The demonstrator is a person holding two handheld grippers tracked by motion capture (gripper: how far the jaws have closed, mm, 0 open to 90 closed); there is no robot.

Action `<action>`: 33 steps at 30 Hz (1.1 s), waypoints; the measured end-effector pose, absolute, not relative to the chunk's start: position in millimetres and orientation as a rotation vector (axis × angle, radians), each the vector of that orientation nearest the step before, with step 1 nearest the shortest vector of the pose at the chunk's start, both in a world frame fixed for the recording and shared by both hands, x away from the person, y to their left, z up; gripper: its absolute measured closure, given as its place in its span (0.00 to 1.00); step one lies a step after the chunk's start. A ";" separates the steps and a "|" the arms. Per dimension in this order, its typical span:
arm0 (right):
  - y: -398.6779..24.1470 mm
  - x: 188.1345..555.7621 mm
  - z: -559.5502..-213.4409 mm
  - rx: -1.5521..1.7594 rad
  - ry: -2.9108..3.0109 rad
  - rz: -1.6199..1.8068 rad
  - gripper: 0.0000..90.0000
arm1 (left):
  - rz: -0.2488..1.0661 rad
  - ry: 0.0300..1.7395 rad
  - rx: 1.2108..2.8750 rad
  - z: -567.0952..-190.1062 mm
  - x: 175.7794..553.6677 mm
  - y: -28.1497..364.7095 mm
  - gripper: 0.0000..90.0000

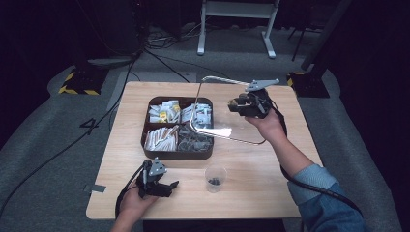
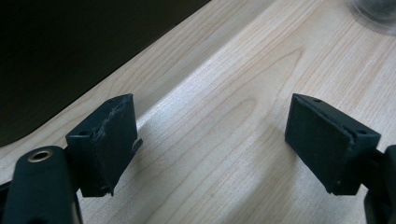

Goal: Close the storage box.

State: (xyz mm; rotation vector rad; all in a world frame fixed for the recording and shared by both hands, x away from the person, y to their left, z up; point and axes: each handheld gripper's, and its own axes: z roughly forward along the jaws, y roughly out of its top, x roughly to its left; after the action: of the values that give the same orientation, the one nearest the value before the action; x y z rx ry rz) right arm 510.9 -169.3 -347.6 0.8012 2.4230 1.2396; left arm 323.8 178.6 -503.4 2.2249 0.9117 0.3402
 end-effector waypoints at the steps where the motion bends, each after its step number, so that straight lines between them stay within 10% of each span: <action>1: -169.3 510.9 -347.6 0.801 2.423 1.240 0.65 | 0.339 0.913 2.224 -503.5 323.7 178.6 0.19; 33: -43.5 528.6 -372.8 0.723 2.554 1.279 0.65 | 0.331 0.893 2.231 -503.4 323.1 181.0 0.19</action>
State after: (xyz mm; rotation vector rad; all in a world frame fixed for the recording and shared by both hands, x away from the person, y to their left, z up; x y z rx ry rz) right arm 528.6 -43.5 -372.8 0.7231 2.5538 1.2790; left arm 323.1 181.0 -503.4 2.2310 0.8931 0.3305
